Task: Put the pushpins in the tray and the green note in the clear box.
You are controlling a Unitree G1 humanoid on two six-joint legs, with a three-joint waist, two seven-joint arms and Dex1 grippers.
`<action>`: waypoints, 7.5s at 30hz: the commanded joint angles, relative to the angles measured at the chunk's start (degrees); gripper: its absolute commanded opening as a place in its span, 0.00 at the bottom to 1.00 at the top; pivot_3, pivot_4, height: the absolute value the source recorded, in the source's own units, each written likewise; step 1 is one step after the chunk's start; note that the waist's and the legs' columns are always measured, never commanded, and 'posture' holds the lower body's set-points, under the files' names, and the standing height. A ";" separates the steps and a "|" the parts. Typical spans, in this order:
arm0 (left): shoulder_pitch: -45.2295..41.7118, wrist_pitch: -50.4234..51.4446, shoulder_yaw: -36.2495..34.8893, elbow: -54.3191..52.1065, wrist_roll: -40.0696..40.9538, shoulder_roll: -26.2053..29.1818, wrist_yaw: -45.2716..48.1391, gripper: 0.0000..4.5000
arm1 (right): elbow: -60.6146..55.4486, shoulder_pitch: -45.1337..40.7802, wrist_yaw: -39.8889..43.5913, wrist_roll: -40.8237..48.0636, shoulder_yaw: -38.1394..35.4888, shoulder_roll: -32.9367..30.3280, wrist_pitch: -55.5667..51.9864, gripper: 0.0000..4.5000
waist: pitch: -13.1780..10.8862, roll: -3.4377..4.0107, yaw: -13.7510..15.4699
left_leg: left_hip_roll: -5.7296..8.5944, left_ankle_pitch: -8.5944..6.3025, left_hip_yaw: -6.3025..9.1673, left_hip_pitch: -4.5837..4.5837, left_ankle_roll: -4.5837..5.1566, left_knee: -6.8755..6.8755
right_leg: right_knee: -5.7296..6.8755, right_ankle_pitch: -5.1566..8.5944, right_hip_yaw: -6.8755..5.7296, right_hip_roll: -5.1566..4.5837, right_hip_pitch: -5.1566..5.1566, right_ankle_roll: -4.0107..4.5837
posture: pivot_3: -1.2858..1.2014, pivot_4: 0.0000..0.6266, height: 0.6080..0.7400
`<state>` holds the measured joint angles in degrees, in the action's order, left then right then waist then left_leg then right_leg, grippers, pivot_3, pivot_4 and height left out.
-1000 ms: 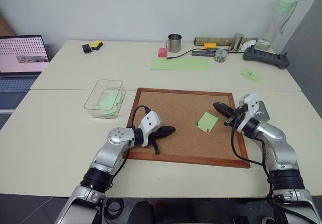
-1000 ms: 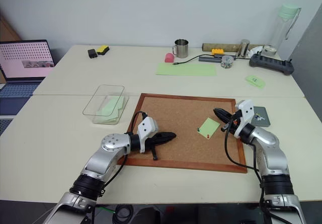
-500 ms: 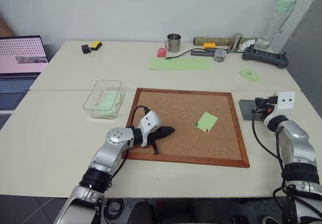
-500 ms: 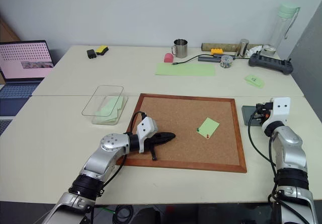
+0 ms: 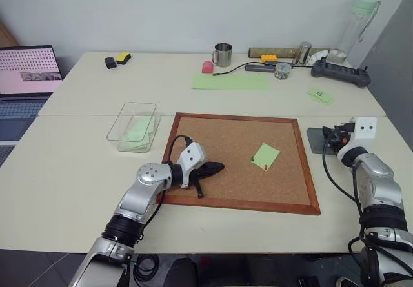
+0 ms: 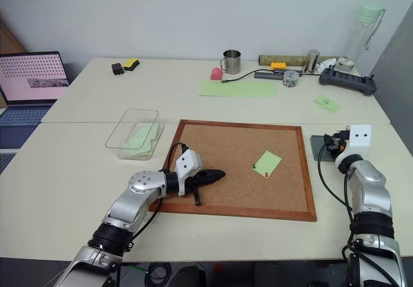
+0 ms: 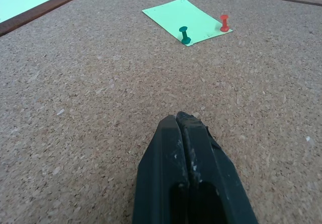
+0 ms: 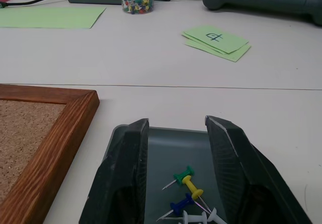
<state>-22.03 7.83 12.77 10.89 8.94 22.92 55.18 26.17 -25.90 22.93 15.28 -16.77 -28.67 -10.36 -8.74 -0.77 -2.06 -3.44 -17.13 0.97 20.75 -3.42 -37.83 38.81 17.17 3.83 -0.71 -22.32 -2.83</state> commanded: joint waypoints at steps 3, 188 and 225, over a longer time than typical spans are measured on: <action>1.10 1.57 0.00 1.58 -0.82 1.16 0.06 0.00 | -19.14 7.36 15.26 5.64 6.78 -1.79 -5.35 0.41 | -0.01 0.02 0.04 | -0.02 -0.01 0.08 0.02 0.01 0.02 | -0.03 0.00 -0.04 0.05 0.00 0.00 | 0.52 0.24 1.00; 2.11 1.94 -0.46 0.20 -1.17 3.02 0.07 0.00 | -38.31 11.10 16.07 0.43 22.94 6.07 -9.28 0.01 | -0.22 0.09 -0.50 | -0.02 -0.31 0.65 -0.03 0.53 0.00 | -0.04 0.06 0.07 0.40 -0.07 0.13 | 0.52 0.24 1.00; -14.17 46.78 -11.18 -7.61 30.32 -6.10 -3.98 0.29 | -35.31 1.49 29.70 -18.29 33.01 -6.06 20.01 0.00 | -0.61 -0.29 0.33 | 0.00 -0.28 0.66 0.16 0.48 -0.10 | -0.13 0.05 0.03 0.34 -0.19 0.14 | 0.52 0.24 1.00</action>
<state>-35.05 54.69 1.84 4.71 38.16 17.09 50.77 -6.73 -23.57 52.40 -3.39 16.90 -34.83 8.85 -9.35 -1.06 -1.73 -3.44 -17.41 1.63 20.90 -2.95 -37.93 38.69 17.22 3.85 -0.37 -22.51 -2.68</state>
